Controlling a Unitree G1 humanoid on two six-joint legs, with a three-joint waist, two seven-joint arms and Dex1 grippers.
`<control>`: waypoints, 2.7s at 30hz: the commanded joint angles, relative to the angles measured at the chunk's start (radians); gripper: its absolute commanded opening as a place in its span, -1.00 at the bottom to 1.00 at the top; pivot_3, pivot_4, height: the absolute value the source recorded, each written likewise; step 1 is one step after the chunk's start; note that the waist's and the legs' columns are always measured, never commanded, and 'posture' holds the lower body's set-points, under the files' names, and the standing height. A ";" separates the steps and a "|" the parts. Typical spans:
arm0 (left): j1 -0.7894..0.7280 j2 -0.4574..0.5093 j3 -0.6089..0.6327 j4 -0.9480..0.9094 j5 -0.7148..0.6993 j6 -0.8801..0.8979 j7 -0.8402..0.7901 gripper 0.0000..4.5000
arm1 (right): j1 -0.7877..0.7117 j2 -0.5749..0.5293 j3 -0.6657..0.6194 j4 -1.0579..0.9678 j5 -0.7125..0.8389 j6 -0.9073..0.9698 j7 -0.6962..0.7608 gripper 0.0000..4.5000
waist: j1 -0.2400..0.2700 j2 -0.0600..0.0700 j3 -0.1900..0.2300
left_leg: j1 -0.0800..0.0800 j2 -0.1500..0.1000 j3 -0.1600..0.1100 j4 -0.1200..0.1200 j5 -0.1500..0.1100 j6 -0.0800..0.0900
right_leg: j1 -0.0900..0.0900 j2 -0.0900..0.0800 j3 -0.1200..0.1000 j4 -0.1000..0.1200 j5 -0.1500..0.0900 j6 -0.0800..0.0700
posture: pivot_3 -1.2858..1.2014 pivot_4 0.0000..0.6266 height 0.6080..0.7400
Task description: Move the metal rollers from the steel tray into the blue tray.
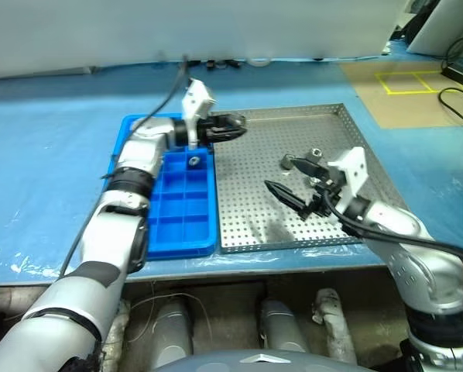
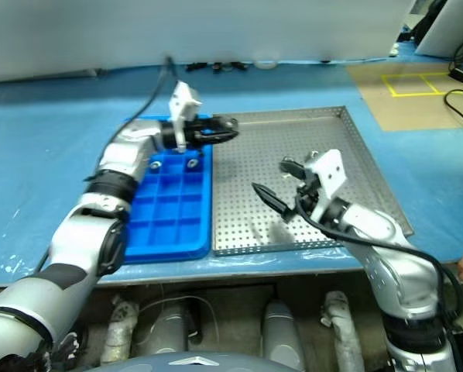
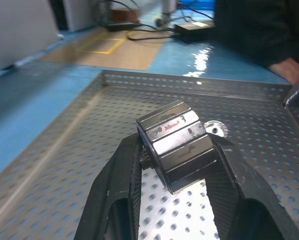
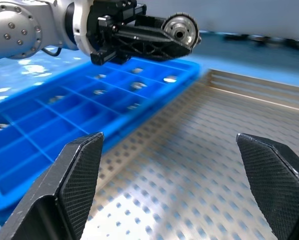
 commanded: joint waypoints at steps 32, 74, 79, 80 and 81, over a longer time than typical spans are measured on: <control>0.533 0.282 -0.069 -0.417 -0.069 0.214 0.167 0.18 | -0.159 0.059 0.162 0.166 -0.049 -0.072 0.161 1.00 | 0.098 0.000 -0.001 | 0.005 0.004 -0.005 -0.013 0.016 -0.029 | -0.012 0.004 0.002 0.023 -0.002 -0.002 | -0.01 -0.52 1.00; 0.114 0.020 -0.158 -0.362 -0.215 0.262 0.092 0.55 | -0.384 0.219 -0.062 0.879 -0.351 -0.427 -0.240 1.00 | 0.050 -0.001 -0.001 | -0.002 0.001 -0.004 -0.005 0.017 -0.023 | -0.015 0.004 0.002 0.027 -0.003 -0.003 | -0.10 -0.52 1.00; 0.113 0.022 -0.160 -0.342 -0.189 0.230 0.107 0.99 | -0.381 0.214 -0.078 0.931 -0.376 -0.392 -0.287 1.00 | 0.049 -0.001 -0.001 | -0.002 0.001 -0.004 -0.002 0.015 -0.019 | -0.014 0.003 0.002 0.027 -0.003 -0.003 | -0.10 -0.52 1.00; 0.113 0.022 -0.162 -0.339 -0.183 0.226 0.109 0.99 | -0.379 0.212 -0.079 0.938 -0.380 -0.386 -0.292 1.00 | 0.049 -0.001 -0.001 | -0.002 0.001 -0.004 -0.001 0.014 -0.019 | -0.013 0.003 0.002 0.027 -0.003 -0.003 | -0.10 -0.52 1.00; 0.114 0.022 -0.163 -0.334 -0.179 0.224 0.110 0.99 | -0.378 0.208 -0.077 0.947 -0.389 -0.382 -0.301 1.00 | 0.049 -0.001 -0.001 | -0.002 0.001 -0.004 0.000 0.014 -0.018 | -0.013 0.003 0.002 0.027 -0.003 -0.003 | -0.10 -0.52 1.00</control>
